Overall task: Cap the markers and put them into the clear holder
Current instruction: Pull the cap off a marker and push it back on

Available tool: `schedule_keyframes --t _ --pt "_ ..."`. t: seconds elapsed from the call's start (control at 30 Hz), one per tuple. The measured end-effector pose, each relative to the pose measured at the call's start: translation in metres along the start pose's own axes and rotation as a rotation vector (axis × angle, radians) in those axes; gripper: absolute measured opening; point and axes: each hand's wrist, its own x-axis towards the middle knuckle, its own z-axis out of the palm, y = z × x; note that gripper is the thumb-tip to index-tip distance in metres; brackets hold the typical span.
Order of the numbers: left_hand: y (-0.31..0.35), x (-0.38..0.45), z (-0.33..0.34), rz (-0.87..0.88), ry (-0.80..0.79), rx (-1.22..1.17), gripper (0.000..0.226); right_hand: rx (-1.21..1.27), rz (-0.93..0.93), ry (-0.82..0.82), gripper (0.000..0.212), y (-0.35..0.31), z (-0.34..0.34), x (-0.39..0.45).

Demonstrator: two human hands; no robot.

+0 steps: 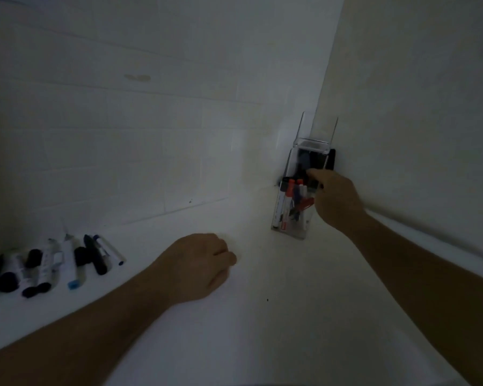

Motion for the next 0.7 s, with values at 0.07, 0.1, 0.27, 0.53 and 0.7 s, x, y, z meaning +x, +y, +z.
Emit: schedule_keyframes --t 0.07,0.1,0.27,0.53,0.7 --pt "0.005 0.003 -0.001 0.15 -0.015 0.072 0.013 -0.019 -0.128 0.175 0.045 -0.009 0.007 -0.008" --pt "0.005 0.004 -0.003 0.189 -0.027 0.087 0.014 0.001 -0.185 0.216 0.043 -0.018 0.012 -0.013" --pt "-0.02 -0.02 -0.035 -0.063 -0.03 -0.003 0.021 0.18 -0.276 0.081 0.044 -0.081 0.049 -0.04" --pt "-0.1 -0.09 -0.096 -0.808 0.12 -0.012 0.014 0.332 -0.554 -0.455 0.04 -0.204 0.125 -0.075" --pt "-0.106 -0.099 -0.101 -0.98 0.101 0.053 0.015 0.331 -0.614 -0.575 0.034 -0.245 0.159 -0.084"
